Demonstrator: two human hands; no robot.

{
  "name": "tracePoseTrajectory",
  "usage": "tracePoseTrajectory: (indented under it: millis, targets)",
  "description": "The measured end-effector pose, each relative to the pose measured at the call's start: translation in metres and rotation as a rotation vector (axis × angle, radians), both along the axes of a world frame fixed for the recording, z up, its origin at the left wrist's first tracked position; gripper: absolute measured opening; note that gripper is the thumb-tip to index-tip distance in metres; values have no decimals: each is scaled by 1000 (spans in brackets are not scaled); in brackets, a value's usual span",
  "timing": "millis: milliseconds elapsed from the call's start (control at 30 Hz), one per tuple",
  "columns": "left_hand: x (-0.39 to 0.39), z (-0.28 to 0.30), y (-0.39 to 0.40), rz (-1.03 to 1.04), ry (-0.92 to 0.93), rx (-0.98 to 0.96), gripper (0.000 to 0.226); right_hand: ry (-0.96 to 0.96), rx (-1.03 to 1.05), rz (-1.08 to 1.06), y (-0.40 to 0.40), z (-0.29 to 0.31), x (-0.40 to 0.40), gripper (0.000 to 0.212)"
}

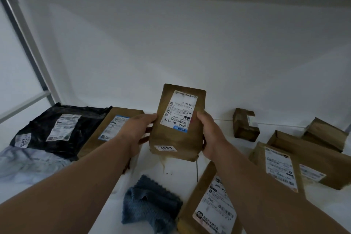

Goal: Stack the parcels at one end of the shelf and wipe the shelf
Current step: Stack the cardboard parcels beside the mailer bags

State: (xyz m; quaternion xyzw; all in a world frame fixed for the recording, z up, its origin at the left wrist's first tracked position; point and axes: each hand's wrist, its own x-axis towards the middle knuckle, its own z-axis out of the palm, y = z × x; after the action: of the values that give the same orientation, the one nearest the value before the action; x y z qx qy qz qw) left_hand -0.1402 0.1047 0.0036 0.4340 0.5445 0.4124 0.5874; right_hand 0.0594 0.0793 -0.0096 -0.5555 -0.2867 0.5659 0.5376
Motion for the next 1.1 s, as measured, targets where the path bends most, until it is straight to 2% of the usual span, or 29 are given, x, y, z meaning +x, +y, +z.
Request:
tracePoseTrajectory:
  millis: [233,267,400,533,633,733,800,933,1000,1100]
  targets:
    - [-4,0,-9,23,-48,43,14,-59,42,26,-1,-2,-1,36]
    - [-5,0,-9,2,-65,45,19,-58,40,24,-1,-3,1,38]
    - [-6,2,-11,-221,-87,-6,65,-36,-11,23,-5,-10,3,59]
    - [4,8,-11,-311,15,30,71,-27,-78,5,-10,-14,7,54]
    - [9,11,-10,-267,-5,71,80,-6,-94,24,-14,-10,8,47]
    - [11,15,-10,-113,10,111,70,-76,-110,22,-15,-2,8,51]
    - [11,17,-12,-46,69,155,66,-219,-68,-29,-14,2,8,55]
    - [16,26,-21,0,399,366,63,-560,8,-104,-12,5,9,80]
    - [20,30,-26,30,468,451,55,-567,14,-103,-13,6,7,84]
    - [20,31,-26,91,442,444,50,-495,-5,-96,-15,6,5,85]
